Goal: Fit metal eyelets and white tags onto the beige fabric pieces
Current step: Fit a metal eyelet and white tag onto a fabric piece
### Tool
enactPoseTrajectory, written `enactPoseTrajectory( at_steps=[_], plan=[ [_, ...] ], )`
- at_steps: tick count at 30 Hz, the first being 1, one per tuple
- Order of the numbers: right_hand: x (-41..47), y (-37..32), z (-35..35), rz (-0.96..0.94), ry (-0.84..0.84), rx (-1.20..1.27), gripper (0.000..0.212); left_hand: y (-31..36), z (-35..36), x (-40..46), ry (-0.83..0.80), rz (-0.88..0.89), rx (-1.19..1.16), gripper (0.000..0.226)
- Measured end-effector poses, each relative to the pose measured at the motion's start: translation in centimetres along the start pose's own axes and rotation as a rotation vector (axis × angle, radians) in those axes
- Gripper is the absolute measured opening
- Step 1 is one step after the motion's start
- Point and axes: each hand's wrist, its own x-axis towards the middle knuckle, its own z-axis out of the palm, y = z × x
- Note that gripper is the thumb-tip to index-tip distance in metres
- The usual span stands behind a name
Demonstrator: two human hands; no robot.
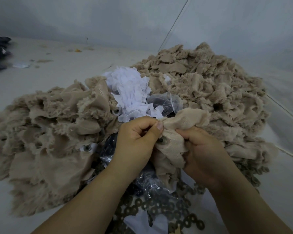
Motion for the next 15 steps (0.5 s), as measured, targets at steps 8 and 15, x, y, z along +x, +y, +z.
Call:
enactPoseTrajectory(
  at_steps=[8, 15],
  plan=[
    [0.2, -0.2, -0.2, -0.042, 0.011, 0.084, 0.046, 0.0, -0.6, 0.3, 0.161, 0.029, 0.067, 0.02],
    [-1.2, -2.3, -1.9, -0.032, 0.012, -0.982, 0.03, 0.8, -3.9, 2.2, 0.303, 0.105, -0.018, 0.031]
  ],
)
